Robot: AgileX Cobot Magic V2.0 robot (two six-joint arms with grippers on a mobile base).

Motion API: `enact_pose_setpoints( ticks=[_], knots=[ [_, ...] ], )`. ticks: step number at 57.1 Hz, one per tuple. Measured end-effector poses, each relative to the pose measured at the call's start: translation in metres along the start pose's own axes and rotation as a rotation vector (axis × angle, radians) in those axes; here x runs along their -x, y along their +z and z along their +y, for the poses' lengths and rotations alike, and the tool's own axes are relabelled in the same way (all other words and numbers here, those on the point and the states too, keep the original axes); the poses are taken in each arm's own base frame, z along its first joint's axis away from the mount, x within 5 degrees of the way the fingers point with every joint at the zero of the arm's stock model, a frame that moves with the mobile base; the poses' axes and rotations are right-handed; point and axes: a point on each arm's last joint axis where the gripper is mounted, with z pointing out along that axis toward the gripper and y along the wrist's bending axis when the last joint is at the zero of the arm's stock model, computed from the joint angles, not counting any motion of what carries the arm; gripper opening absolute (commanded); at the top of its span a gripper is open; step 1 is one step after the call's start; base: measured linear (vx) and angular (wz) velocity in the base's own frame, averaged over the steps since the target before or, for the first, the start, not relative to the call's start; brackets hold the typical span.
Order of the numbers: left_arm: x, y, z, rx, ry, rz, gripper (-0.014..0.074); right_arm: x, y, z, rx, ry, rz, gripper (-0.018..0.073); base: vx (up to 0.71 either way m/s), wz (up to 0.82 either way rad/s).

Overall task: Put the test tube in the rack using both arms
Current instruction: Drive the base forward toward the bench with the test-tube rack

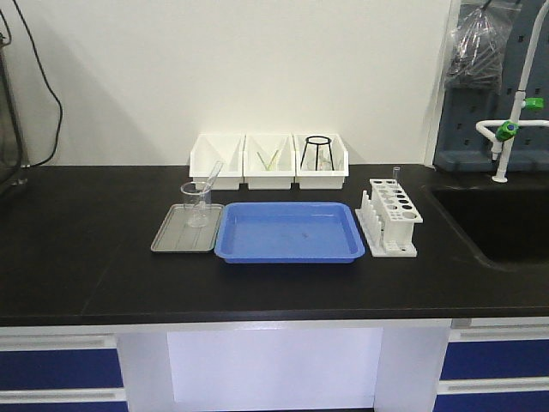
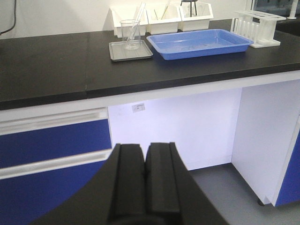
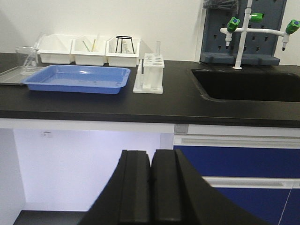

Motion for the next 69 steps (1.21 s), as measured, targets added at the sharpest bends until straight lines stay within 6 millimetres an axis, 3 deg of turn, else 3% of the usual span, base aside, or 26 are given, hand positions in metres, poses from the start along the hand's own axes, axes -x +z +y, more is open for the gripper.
enact_pose_setpoints(
  ticks=[69],
  knots=[
    [0.0000, 0.0000, 0.0000, 0.000, 0.000, 0.000, -0.0003, -0.0003, 0.0000, 0.0000, 0.000, 0.000, 0.001, -0.0011, 0.37, 0.00]
  ],
)
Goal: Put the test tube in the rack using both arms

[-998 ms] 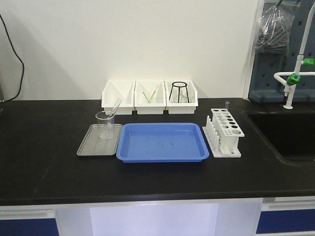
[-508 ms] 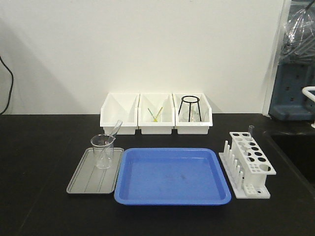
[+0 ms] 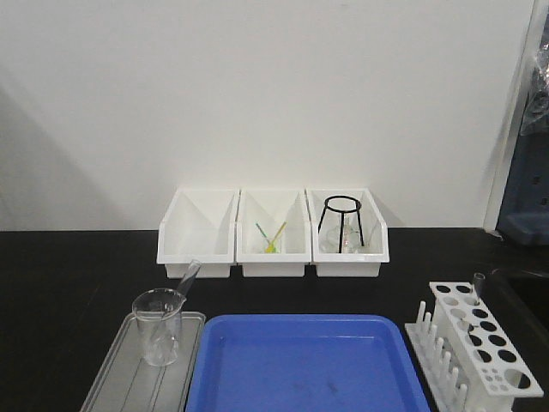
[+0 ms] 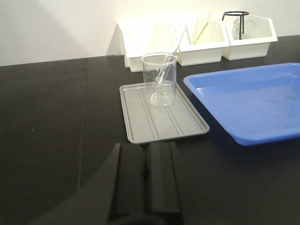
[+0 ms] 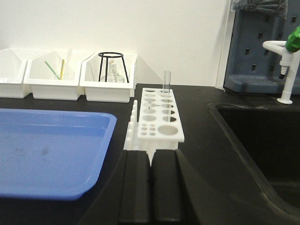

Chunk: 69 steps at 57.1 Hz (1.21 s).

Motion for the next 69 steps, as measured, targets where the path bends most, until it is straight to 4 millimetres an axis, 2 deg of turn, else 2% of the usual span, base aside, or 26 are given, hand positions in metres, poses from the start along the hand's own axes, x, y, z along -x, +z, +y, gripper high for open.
enact_pose_setpoints(
  ticks=[28, 69],
  knots=[
    [0.0000, 0.0000, 0.0000, 0.000, 0.000, 0.000, -0.0003, 0.0000, 0.0000, 0.0000, 0.000, 0.000, 0.000, -0.0011, 0.23, 0.00],
    [0.0000, 0.0000, 0.0000, 0.000, 0.000, 0.000, -0.0003, 0.0000, 0.0000, 0.0000, 0.000, 0.000, 0.000, -0.0011, 0.01, 0.00]
  ],
)
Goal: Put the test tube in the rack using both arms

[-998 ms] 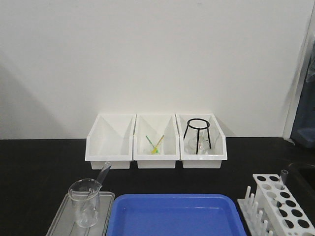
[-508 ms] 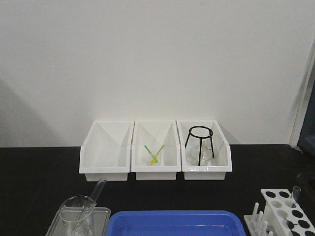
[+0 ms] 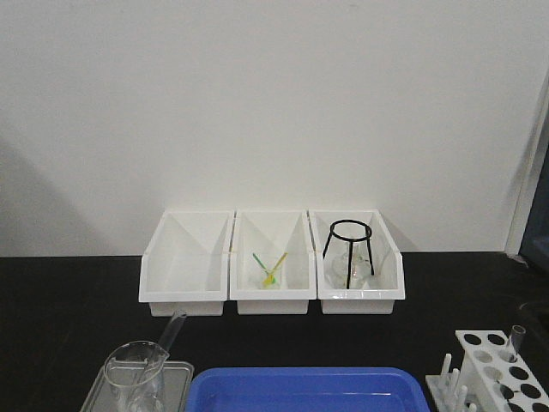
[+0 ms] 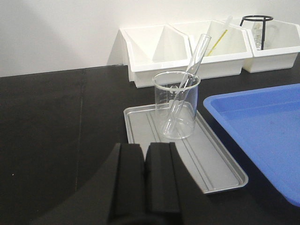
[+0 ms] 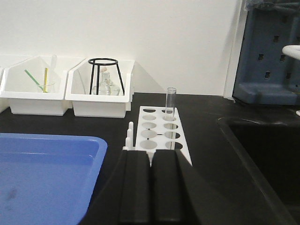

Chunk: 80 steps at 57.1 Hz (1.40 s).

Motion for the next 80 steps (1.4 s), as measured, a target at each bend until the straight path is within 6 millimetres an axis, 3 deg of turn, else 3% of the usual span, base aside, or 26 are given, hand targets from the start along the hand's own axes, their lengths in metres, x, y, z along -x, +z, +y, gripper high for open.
enact_pose_setpoints(
  ticks=[11, 20, 24, 29, 36, 41, 47, 53, 62, 63, 69, 80],
  knots=[
    [0.009, 0.000, 0.000, 0.001, 0.000, -0.100, -0.0003, 0.006, 0.000, 0.000, -0.003, 0.016, -0.063, -0.0011, 0.00, 0.00],
    [0.036, -0.007, 0.000, -0.007, -0.052, -0.390, -0.0003, 0.022, -0.003, -0.002, -0.009, 0.066, -0.189, -0.0011, 0.00, 0.00],
    [0.055, -0.015, 0.000, -0.023, -0.102, -0.504, -0.0003, 0.042, -0.008, -0.003, -0.007, 0.092, -0.243, -0.0011, 0.00, 0.00],
    [0.083, -0.026, 0.000, -0.037, -0.134, -0.570, -0.0003, 0.091, -0.021, -0.006, -0.008, 0.103, -0.366, -0.0011, 0.00, 0.00],
    [0.140, -0.035, -0.001, -0.039, -0.130, -0.585, -0.0003, 0.156, -0.028, -0.011, -0.019, 0.076, -0.478, -0.0011, 0.00, 0.00],
    [0.176, -0.028, -0.002, -0.025, -0.078, -0.566, -0.0003, 0.192, -0.014, -0.013, -0.024, 0.062, -0.477, -0.0011, 0.00, 0.00],
    [0.209, -0.008, -0.002, -0.007, -0.006, -0.528, -0.0003, 0.213, 0.017, -0.014, -0.023, 0.058, -0.414, -0.0011, 0.00, 0.00],
    [0.219, 0.023, -0.003, -0.001, 0.020, -0.435, -0.0003, 0.220, 0.046, -0.015, -0.020, 0.056, -0.340, -0.0008, 0.00, 0.00],
    [0.214, 0.056, -0.002, 0.000, 0.029, -0.335, 0.0017, 0.211, 0.075, -0.014, -0.017, 0.056, -0.245, 0.0015, 0.00, 0.00],
    [0.211, 0.064, -0.002, 0.000, 0.029, -0.309, 0.0050, 0.208, 0.081, -0.014, -0.016, 0.056, -0.221, 0.0057, 0.00, 0.00],
    [0.210, 0.066, -0.002, 0.000, 0.029, -0.303, 0.0122, 0.208, 0.082, -0.014, -0.016, 0.056, -0.219, 0.0152, 0.00, 0.00],
    [0.212, 0.065, -0.002, -0.001, 0.029, -0.317, 0.0371, 0.206, 0.082, -0.014, -0.013, 0.056, -0.199, 0.0478, 0.00, 0.00]
  ],
)
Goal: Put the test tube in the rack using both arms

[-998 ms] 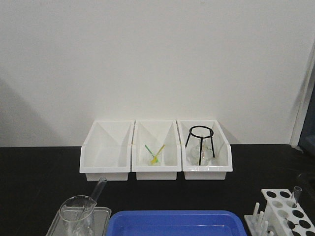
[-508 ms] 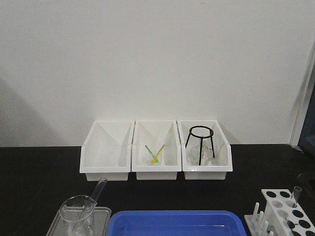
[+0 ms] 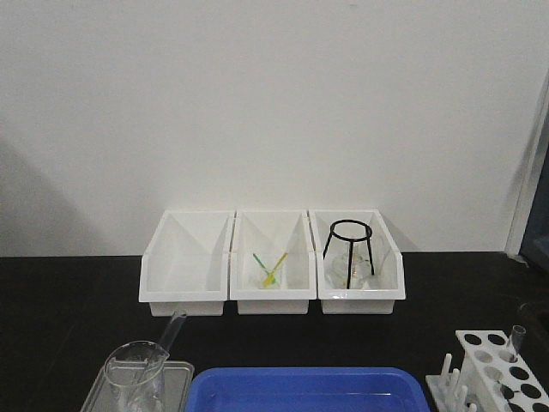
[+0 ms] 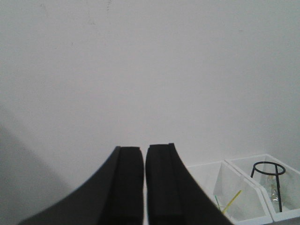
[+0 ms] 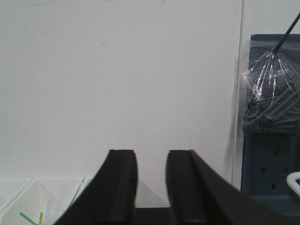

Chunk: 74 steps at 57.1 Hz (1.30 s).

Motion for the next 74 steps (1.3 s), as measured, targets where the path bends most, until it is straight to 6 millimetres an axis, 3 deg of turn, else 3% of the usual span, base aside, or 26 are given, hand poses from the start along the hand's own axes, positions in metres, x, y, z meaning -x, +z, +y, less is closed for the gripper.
enact_pose_setpoints(
  ticks=[5, 11, 25, 32, 41, 50, 64, 74],
  knots=[
    [-0.002, 0.000, 0.000, 0.001, 0.000, 0.020, 0.0486, -0.002, 0.000, 0.000, 0.002, 0.000, 0.021, 0.0612, 0.00, 0.00],
    [-0.003, 0.000, 0.000, 0.001, 0.000, 0.031, 0.0555, -0.002, 0.000, 0.000, 0.003, 0.000, 0.027, 0.0697, 0.00, 0.00],
    [0.002, 0.000, 0.000, -0.002, -0.011, -0.021, 0.0552, -0.003, 0.000, 0.000, 0.003, 0.043, 0.032, 0.0682, 0.00, 0.00],
    [-0.009, 0.006, -0.001, -0.014, 0.088, 0.059, 0.0530, -0.012, 0.000, 0.000, 0.003, 0.034, 0.061, 0.0642, 0.00, 0.00],
    [-0.044, 0.021, -0.012, -0.104, 0.252, 0.223, 0.0506, -0.045, -0.002, 0.001, 0.001, 0.024, 0.144, 0.0580, 0.00, 0.00],
    [-0.093, 0.046, -0.038, -0.251, 0.307, 0.413, 0.0489, -0.076, -0.007, 0.000, -0.004, 0.022, 0.202, 0.0538, 0.00, 0.00],
    [-0.167, 0.092, -0.062, -0.359, 0.309, 0.613, 0.0487, -0.078, -0.007, 0.000, -0.005, 0.003, 0.167, 0.0533, 0.00, 0.00],
    [-0.184, 0.130, -0.071, -0.364, 0.311, 0.649, 0.0487, -0.076, -0.007, 0.000, -0.001, -0.025, 0.145, 0.0533, 0.00, 0.00]
  ],
)
